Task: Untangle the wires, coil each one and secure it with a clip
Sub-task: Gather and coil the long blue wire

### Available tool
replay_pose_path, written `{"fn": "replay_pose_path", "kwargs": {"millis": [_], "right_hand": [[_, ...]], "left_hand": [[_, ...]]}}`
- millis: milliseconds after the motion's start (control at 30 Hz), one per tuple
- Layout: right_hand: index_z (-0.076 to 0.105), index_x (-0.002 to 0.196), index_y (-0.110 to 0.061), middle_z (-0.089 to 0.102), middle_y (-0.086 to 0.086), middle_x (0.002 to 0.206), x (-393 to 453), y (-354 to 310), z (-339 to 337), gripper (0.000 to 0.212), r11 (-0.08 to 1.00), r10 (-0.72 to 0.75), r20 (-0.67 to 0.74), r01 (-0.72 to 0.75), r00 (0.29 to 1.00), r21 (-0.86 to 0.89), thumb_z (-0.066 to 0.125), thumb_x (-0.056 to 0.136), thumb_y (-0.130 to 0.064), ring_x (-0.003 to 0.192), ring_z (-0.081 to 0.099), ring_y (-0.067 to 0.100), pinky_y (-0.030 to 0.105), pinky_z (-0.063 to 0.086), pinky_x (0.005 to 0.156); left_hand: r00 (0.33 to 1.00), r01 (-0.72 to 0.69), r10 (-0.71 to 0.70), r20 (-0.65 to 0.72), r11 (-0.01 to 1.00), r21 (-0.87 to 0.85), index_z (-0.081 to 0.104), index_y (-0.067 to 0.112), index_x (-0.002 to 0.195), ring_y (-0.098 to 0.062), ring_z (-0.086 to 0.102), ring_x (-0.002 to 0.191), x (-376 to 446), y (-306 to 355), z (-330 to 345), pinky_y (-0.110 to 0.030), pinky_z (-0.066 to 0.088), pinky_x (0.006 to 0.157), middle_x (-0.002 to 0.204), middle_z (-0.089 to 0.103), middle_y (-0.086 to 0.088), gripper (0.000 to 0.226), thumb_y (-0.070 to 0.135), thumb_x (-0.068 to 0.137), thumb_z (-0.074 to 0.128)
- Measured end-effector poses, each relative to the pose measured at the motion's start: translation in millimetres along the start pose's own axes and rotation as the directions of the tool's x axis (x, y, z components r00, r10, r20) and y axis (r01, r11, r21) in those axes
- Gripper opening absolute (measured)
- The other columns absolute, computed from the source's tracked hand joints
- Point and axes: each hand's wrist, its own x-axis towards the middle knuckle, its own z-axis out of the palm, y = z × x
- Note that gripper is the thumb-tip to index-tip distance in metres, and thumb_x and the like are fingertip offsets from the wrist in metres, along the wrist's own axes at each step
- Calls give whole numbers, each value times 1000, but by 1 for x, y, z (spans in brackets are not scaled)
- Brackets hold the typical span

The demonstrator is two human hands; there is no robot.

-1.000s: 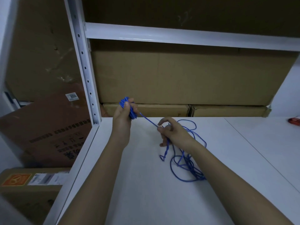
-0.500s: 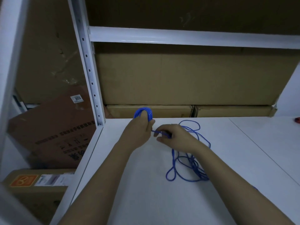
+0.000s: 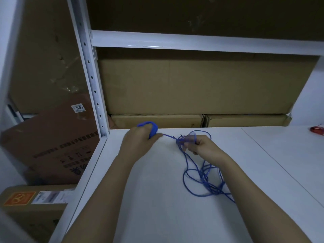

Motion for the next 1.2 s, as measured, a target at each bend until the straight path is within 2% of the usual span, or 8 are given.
{"fn": "replay_pose_path", "kwargs": {"millis": [167, 333, 400, 500, 700, 867, 1033, 1200], "right_hand": [[71, 93, -18, 59, -10, 68, -2, 5, -9, 28, 984, 110, 108, -93, 988, -151, 45, 100, -9, 64, 43, 11, 17, 35, 59], [62, 75, -32, 57, -4, 77, -5, 18, -22, 39, 867, 275, 123, -191, 954, -460, 39, 100, -12, 78, 51, 13, 24, 39, 74], [61, 85, -27, 62, -1, 92, 2, 13, -17, 32, 787, 244, 10, -192, 970, -586, 37, 97, -8, 88, 52, 19, 27, 39, 74], [55, 127, -18, 56, 5, 130, 10, -6, 1, 43, 658, -21, -128, -82, 992, -748, 42, 89, -3, 120, 48, 27, 32, 35, 95], [43, 139, -14, 45, 3, 136, 4, -35, 39, 55, 900, -193, -291, 52, 937, -433, 53, 86, -8, 130, 33, 23, 32, 32, 103], [47, 132, -16, 45, 2, 132, 2, -15, 58, 50, 899, -172, -289, 31, 942, -436, 62, 85, -17, 124, 36, 22, 22, 29, 91], [61, 110, -18, 54, 5, 108, -6, 7, 77, 41, 795, -433, -547, 17, 717, -606, 72, 75, -38, 99, 39, 19, 32, 35, 80], [59, 100, -33, 54, -5, 97, -13, -7, 79, 22, 960, -271, -675, 244, 686, -137, 70, 86, -19, 80, 50, 5, 13, 40, 69]], "left_hand": [[930, 125, -133, -343, 991, -44, 36, 11, 66, -22, 36, 53, -1, -4, -13, -30, 23, 47, 52, 32, 3, 44, 37, 92, 60], [854, 293, -318, -411, 948, -125, 42, 7, 74, -25, 42, 66, 2, -16, -30, -32, 27, 60, 66, 45, -7, 38, 37, 95, 54], [867, 275, -306, -394, 952, -135, 44, 7, 74, -26, 42, 65, 1, -12, -25, -32, 29, 60, 68, 48, -11, 37, 34, 96, 54], [902, 223, -263, -342, 963, -154, 43, 7, 71, -26, 43, 62, 1, -4, -14, -33, 28, 54, 60, 42, -4, 38, 34, 94, 57], [932, 200, -236, -276, 968, -151, 26, 18, 61, -21, 31, 54, -1, 4, -2, -29, 24, 47, 54, 33, 1, 49, 40, 93, 57], [923, 230, -272, -272, 957, -175, 28, 15, 63, -20, 31, 53, -2, 7, 0, -30, 25, 48, 55, 34, -2, 49, 43, 94, 55], [910, 229, -302, -285, 937, -262, 36, 8, 66, -21, 33, 55, -3, 6, -2, -33, 30, 52, 57, 37, -4, 49, 44, 93, 55], [905, 205, -302, -300, 927, -315, 29, 13, 63, -19, 31, 55, -7, 12, -6, -33, 28, 52, 56, 32, -1, 50, 44, 92, 57]]}}
